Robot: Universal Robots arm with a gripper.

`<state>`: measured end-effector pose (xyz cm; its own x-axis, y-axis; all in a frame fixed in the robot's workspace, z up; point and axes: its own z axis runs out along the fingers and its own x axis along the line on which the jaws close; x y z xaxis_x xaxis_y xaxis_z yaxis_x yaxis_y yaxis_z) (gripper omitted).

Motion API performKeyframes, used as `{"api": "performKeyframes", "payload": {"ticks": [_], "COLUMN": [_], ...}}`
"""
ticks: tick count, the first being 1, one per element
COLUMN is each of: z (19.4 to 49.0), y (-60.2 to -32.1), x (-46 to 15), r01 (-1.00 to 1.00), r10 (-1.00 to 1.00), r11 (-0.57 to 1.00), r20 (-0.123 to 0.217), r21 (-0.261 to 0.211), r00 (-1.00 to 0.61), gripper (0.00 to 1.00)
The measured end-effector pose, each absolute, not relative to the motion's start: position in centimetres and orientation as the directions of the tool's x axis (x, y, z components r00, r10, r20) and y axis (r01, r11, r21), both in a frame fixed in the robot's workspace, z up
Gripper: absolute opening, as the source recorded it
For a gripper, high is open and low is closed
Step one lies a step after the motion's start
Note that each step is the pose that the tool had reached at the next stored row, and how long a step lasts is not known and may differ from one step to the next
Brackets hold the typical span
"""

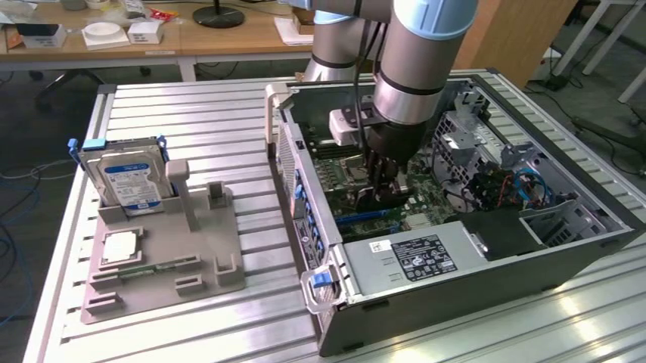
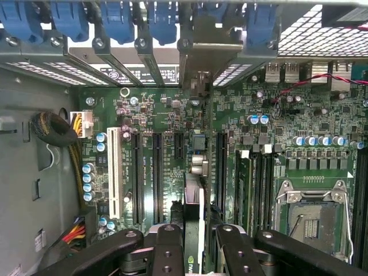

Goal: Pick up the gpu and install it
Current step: 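Insert the gpu into the slot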

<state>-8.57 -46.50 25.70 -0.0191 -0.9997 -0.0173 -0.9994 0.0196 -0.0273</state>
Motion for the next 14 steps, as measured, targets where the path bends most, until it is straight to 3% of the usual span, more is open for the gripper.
{"api": "performKeyframes", "payload": {"ticks": [14], "z": [25.11], "y": [-46.5], "x": [-8.63], "r01": [-0.999], "r10": [-1.0], "r11": [0.02], "r20": [-0.017], "r21": [-0.027], "r00": [-0.019], "gripper": [0.27]}}
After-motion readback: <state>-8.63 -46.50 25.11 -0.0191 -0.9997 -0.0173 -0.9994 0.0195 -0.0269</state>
